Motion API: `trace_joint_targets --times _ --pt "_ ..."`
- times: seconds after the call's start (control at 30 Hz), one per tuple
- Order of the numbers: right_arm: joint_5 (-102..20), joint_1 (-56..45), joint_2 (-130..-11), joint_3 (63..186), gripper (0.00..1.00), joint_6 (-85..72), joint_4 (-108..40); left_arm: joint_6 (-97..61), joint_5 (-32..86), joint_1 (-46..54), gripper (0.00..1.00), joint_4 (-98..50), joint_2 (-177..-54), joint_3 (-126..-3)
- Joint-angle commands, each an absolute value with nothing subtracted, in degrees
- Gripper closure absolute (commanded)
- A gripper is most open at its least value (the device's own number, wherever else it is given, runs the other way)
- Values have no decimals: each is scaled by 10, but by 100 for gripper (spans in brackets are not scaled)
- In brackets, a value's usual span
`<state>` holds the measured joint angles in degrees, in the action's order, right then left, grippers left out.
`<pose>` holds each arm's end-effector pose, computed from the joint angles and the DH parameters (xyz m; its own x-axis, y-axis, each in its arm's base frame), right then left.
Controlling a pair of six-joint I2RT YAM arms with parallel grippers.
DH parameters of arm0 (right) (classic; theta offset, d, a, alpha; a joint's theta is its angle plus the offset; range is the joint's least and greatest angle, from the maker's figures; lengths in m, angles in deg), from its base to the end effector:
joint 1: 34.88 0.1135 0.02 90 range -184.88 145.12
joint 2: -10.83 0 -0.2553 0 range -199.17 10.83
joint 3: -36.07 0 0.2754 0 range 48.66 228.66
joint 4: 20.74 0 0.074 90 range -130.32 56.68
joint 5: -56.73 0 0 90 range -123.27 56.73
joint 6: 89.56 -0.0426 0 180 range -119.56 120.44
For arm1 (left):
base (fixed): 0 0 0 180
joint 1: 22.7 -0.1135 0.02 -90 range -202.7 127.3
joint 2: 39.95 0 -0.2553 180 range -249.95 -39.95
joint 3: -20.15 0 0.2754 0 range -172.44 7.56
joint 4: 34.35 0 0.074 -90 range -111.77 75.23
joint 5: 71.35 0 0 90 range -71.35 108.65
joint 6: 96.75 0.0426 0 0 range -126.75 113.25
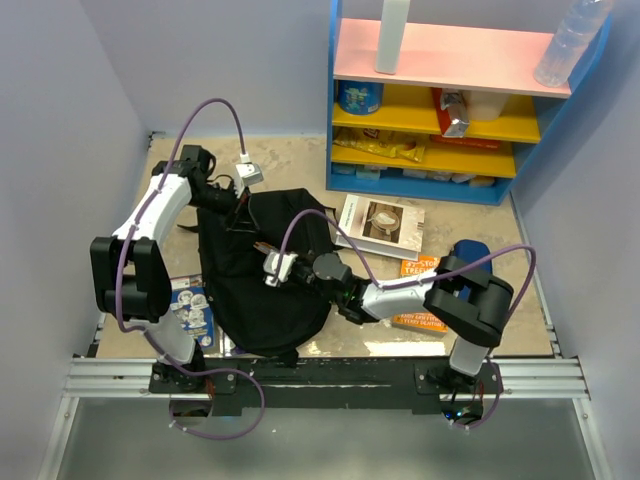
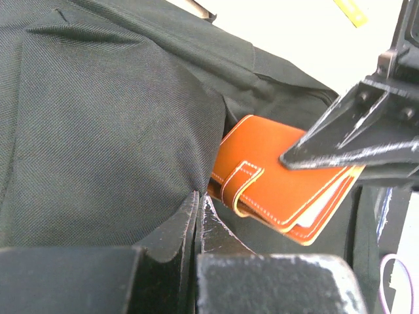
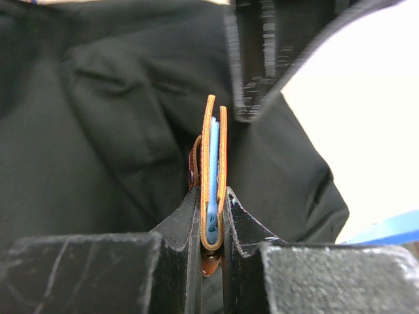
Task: Pack the student bag
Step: Place the personal item in the student bag.
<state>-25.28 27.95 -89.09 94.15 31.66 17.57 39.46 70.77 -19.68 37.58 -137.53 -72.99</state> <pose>0.1811 0.3399 0.1741 0.3998 -0.3452 -0.8491 -0.7138 0.4639 -0.5247 0.3496 -0.0521 0.2479 -0.5142 0.4710 -0.7168 0.8515 0.3806 -0.3607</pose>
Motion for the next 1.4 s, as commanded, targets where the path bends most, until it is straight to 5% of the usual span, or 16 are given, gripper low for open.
trace_joint_targets --times 0.0,0.43,0.8,0.97,1.1,1.37 --pt "-254 288 -902 962 100 377 215 406 743 -195 100 403 -1380 -758" --pt "-136 356 -1067 1018 100 554 403 405 745 -194 100 406 -1386 -761" --pt "-135 346 -1121 1055 100 574 431 421 747 -189 100 418 -1387 -750" --pt "-106 337 -1085 1032 99 476 314 425 746 -190 100 418 -1384 -748" --pt "-109 337 -1038 1039 67 352 115 426 749 -190 100 416 -1384 -745" --pt "-147 337 -971 1021 28 181 -36 427 748 -190 100 414 -1380 -744"
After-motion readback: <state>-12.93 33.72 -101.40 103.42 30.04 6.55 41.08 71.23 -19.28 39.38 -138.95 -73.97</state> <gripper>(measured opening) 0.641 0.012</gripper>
